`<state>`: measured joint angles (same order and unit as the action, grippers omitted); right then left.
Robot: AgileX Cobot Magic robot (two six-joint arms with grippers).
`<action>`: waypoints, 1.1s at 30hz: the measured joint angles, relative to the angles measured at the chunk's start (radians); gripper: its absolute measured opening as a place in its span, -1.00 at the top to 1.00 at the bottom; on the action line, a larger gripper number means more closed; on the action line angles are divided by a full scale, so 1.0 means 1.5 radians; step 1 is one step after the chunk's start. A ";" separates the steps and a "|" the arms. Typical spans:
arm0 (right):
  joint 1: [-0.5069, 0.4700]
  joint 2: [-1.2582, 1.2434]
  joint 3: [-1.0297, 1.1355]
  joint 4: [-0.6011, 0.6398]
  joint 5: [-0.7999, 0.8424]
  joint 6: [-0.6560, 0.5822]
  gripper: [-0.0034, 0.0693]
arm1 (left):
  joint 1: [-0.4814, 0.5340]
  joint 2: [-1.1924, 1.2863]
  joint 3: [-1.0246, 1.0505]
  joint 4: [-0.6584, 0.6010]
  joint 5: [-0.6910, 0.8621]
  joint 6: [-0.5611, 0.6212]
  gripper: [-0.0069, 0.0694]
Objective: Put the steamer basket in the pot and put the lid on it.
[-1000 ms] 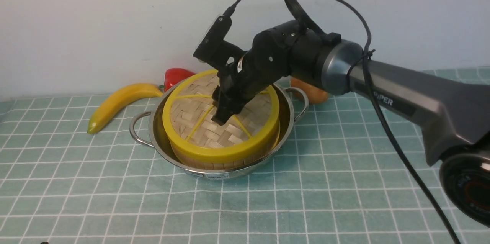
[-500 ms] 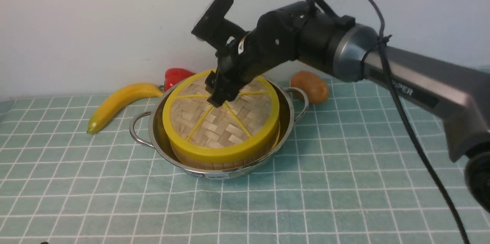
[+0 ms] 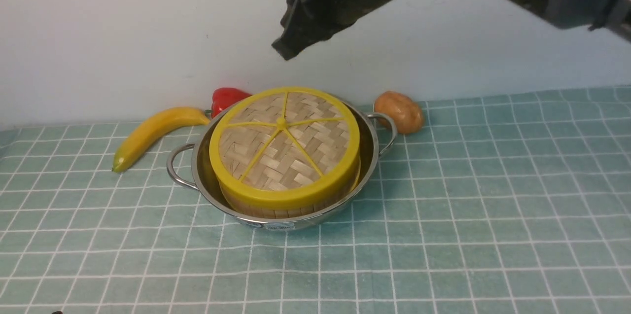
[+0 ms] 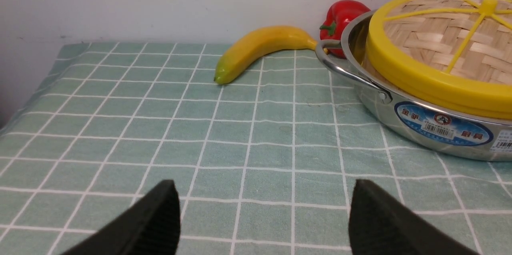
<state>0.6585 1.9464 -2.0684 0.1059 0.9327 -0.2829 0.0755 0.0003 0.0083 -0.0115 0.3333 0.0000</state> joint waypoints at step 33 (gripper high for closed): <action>-0.174 -0.538 0.712 -0.071 -0.251 0.305 0.86 | 0.000 0.000 0.000 0.000 0.000 0.000 -0.55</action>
<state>0.3973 1.1389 -0.9998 0.0000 0.5560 0.1751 0.0755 0.0003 0.0083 -0.0115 0.3333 0.0000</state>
